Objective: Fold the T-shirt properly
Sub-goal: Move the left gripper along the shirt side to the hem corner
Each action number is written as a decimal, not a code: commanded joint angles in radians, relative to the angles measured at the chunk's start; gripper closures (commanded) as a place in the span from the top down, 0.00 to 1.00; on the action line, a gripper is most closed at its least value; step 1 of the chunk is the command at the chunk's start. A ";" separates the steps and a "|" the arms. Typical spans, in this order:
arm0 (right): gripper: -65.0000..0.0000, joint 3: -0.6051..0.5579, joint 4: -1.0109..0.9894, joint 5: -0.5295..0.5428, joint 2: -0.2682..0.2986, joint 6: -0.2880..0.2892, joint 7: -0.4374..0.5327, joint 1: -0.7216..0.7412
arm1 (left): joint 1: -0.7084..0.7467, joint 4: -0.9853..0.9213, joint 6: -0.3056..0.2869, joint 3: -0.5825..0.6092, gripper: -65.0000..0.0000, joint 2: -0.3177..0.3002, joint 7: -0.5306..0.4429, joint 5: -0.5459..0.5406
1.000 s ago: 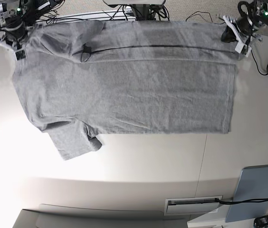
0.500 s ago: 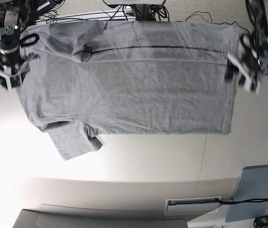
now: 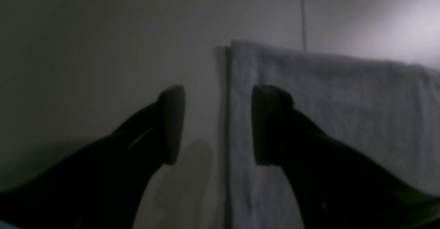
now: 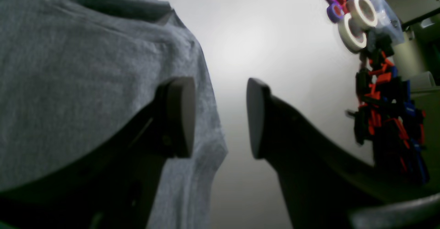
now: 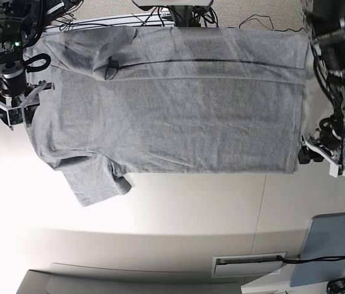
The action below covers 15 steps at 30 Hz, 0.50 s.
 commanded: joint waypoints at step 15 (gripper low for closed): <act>0.38 0.006 0.017 0.127 0.013 0.021 -0.023 0.005 | -0.122 -0.097 0.144 0.243 0.49 -0.034 -0.025 0.092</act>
